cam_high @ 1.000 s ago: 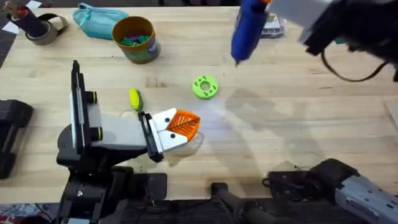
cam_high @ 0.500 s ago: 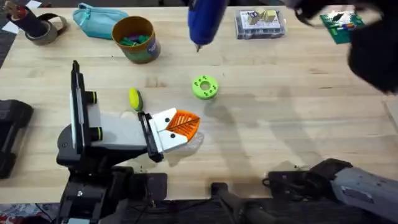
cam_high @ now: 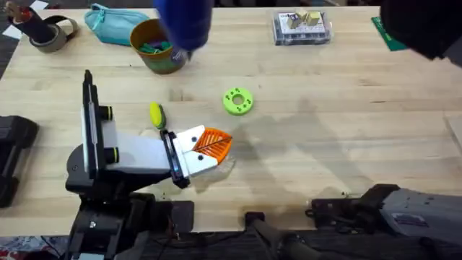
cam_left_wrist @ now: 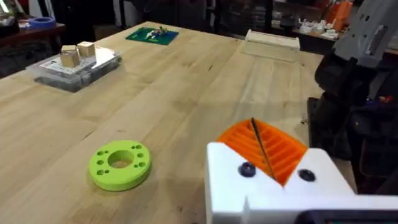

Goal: Pick up the gripper from the table and insert it into the empty holder that is missing its gripper. Then pick up a screw, insert it into the mounting hole, and use the screwdriver to tighten it. Finally, clean up the table by picking up the vegetable and placing it into the bucket.

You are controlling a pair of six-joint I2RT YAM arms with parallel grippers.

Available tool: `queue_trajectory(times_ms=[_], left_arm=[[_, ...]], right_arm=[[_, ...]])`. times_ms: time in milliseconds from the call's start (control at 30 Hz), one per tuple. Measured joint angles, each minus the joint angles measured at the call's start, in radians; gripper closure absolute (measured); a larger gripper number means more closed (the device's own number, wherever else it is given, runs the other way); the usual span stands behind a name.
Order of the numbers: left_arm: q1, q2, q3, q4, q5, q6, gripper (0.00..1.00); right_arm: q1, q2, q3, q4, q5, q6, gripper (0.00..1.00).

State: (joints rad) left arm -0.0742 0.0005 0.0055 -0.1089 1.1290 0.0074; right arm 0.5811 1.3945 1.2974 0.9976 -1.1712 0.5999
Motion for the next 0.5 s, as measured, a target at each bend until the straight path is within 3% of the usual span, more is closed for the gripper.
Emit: queue_trajectory(times_ms=[500], left_arm=[[0.000, 0.000, 0.000, 0.000, 0.000, 0.000, 0.992]], right_arm=[[0.034, 0.000, 0.001, 0.004, -0.087, -0.009, 0.897]])
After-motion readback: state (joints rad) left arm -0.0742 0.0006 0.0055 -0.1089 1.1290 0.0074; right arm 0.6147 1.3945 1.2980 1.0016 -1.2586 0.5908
